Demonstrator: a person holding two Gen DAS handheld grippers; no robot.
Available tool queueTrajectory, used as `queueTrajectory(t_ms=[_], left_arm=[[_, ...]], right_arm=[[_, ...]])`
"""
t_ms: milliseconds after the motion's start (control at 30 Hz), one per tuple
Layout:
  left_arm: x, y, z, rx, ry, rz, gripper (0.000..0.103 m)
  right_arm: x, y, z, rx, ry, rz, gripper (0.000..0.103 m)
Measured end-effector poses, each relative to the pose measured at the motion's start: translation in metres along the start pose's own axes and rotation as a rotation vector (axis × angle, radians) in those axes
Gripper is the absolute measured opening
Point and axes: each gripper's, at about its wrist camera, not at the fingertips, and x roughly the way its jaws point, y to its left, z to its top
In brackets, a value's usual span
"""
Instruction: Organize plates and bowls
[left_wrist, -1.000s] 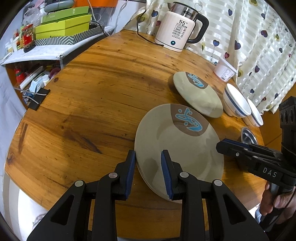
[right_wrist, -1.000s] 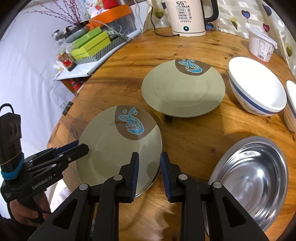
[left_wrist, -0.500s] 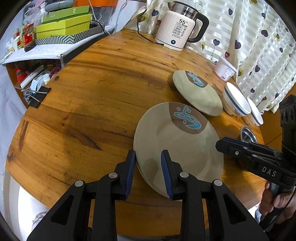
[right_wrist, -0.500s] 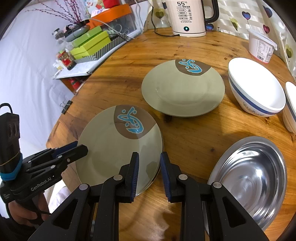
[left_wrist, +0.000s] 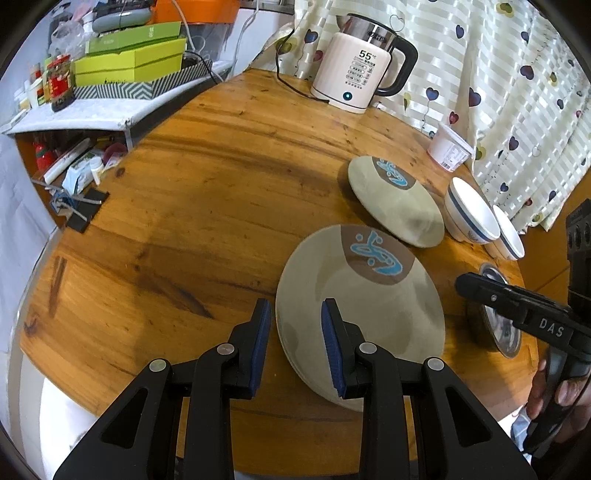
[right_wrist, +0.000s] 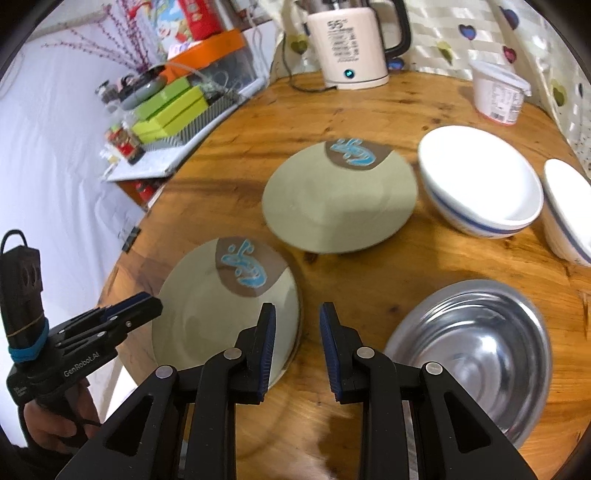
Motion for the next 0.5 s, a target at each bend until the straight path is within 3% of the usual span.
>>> queueTrajectory(t_ms=[167,300,500], left_arm=[[-0.001,-0.008,0.009,0.032,-0.016,0.007,0.029],[-0.005,-0.019,0.016,0.063,-0.035,0.008,0.029],[-0.008,-0.032,0.024,0.098,-0.057,0.003,0.029]], right_arm=[[-0.011,-0.009,0.003,0.027,-0.021,-0.002,0.028],[-0.020,-0.013,0.004,0.041,-0.043,0.001,0.051],[-0.032,-0.014,0.008,0.048,-0.074,0.003,0.052]])
